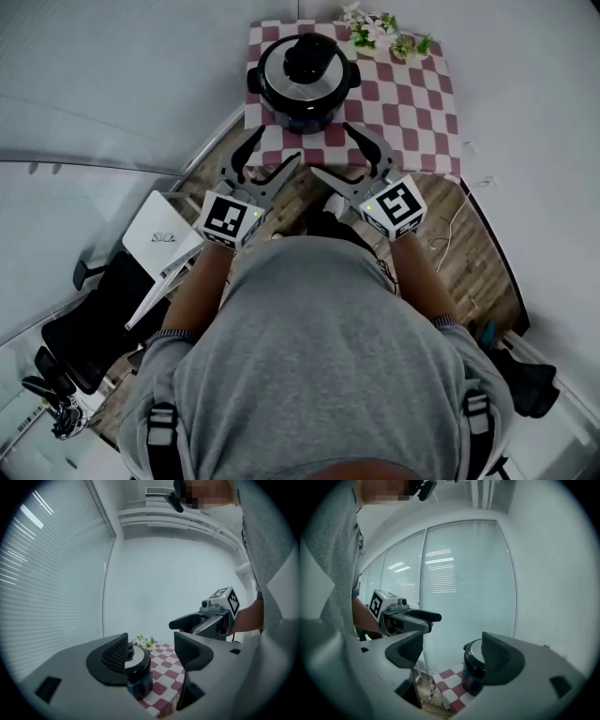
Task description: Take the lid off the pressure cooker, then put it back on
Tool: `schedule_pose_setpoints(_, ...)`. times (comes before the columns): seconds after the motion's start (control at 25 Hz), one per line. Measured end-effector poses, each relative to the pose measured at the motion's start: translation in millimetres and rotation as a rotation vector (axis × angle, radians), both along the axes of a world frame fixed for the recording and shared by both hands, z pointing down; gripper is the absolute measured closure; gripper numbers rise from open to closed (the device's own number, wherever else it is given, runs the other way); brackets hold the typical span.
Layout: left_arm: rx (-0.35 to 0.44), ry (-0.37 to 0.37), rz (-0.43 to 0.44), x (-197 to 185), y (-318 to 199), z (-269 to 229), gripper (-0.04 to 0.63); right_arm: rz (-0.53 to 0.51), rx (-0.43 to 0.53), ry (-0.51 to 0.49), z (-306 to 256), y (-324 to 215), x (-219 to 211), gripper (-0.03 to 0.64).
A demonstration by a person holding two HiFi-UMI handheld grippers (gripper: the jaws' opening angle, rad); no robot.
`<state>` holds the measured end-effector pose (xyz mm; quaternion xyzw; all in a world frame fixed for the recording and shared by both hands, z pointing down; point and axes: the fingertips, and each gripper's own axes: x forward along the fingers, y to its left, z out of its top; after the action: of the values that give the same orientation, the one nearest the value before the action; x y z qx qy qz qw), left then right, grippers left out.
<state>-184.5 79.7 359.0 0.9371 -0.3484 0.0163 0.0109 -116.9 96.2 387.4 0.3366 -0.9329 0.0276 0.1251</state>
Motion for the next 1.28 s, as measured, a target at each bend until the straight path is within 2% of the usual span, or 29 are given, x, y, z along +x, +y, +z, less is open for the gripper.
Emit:
schedule_pose_setpoints(0.24,-0.030,0.029,-0.053,37,-51,-8,0.265,-0.063,-0.011,-0.009,-7,-55,38,0.225)
schedule_pose_setpoints(0.48,-0.040,0.006,-0.109,62,-82,-2,0.265,-0.124,-0.043,-0.010,1,-93,62,0.233)
schedule_pose_setpoints(0.64,-0.040,-0.038,-0.110,69,-101,4,0.265,-0.145,-0.069,0.006,8,-115,69,0.239)
schedule_pose_setpoints(0.72,-0.041,-0.060,-0.094,69,-111,6,0.265,-0.147,-0.083,0.013,11,-124,69,0.244)
schedule_pose_setpoints(0.84,-0.035,-0.136,-0.047,67,-128,19,0.265,-0.146,-0.110,0.027,19,-136,64,0.249)
schedule_pose_setpoints(0.92,-0.037,-0.179,-0.007,64,-140,29,0.265,-0.143,-0.125,0.048,26,-145,59,0.250)
schedule_pose_setpoints(1.12,-0.049,-0.231,0.102,55,-169,43,0.265,-0.135,-0.151,0.122,39,-164,40,0.255)
schedule_pose_setpoints(1.28,-0.055,-0.312,0.197,54,-186,54,0.265,-0.122,-0.183,0.175,51,-176,27,0.262)
